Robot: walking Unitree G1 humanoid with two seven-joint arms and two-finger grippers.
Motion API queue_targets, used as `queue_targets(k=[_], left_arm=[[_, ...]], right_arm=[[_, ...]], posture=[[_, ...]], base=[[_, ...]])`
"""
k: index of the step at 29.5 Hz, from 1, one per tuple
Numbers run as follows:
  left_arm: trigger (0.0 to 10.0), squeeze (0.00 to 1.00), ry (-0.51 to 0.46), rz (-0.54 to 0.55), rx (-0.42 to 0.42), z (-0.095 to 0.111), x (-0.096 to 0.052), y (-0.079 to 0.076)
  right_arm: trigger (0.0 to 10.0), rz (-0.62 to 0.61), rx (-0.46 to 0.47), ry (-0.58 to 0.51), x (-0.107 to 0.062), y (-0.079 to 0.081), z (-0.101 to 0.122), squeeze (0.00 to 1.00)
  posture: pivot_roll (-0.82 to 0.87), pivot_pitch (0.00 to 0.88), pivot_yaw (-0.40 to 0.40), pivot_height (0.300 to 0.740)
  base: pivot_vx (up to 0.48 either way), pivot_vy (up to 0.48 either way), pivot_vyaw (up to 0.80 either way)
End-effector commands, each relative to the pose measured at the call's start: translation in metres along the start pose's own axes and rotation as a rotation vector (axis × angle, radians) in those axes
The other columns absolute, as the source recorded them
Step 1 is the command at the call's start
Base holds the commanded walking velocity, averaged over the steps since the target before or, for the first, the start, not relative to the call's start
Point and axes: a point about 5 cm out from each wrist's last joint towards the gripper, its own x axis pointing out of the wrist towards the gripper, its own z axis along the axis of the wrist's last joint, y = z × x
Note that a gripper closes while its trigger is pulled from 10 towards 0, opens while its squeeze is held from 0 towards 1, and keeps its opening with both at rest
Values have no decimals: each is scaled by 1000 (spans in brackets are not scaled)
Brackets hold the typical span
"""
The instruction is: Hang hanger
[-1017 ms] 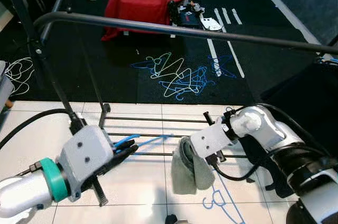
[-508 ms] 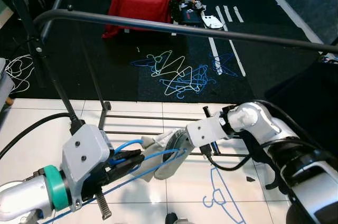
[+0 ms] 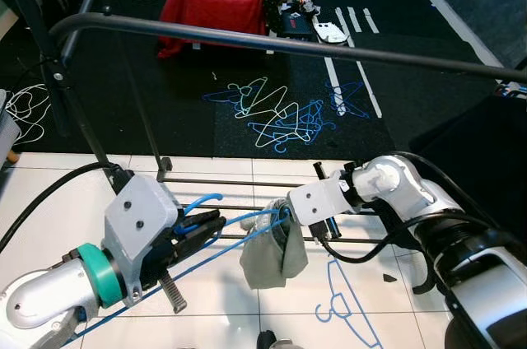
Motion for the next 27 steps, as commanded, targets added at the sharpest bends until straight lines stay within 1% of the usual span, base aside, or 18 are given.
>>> queue_targets(k=[1, 10, 14, 17, 19, 24, 26, 27], left_arm=[[10000, 0, 16, -15, -22, -3, 1, -5], [10000, 0, 39, 9, -6, -6, -2, 0], [10000, 0, 45, 43, 1, -9, 0, 3], [10000, 0, 58, 90, 32, -13, 4, 6], [10000, 0, 55, 109, 38, -13, 5, 7], [10000, 0, 48, 125, 33, -11, 6, 10], [10000, 0, 24, 121, 8, -7, 8, 9], [10000, 0, 24, 121, 8, -7, 8, 9]], right_arm=[[10000, -22, -7, -36, -2, -4, 4, 0], [10000, -25, -9, -32, -4, -6, 2, 0], [10000, -22, -9, -37, -4, -5, 2, 0], [10000, -14, -10, -46, -5, -4, 3, 0], [10000, -8, -10, -45, -6, -3, 3, 0], [10000, 2, -9, -35, -7, -1, 0, 0], [10000, 10, -13, -36, -6, 0, 0, 0], [10000, 10, -13, -36, -6, 0, 0, 0]], posture=[[31, 150, -6, 740], [33, 147, -7, 740], [29, 145, -6, 740], [25, 142, -7, 740], [26, 140, -9, 740], [29, 137, -11, 740], [27, 133, -10, 740], [27, 133, -10, 740]], base=[[0, 0, 0], [0, 0, 0], [0, 0, 0], [0, 0, 0], [0, 0, 0], [0, 0, 0], [0, 0, 0], [0, 0, 0]])
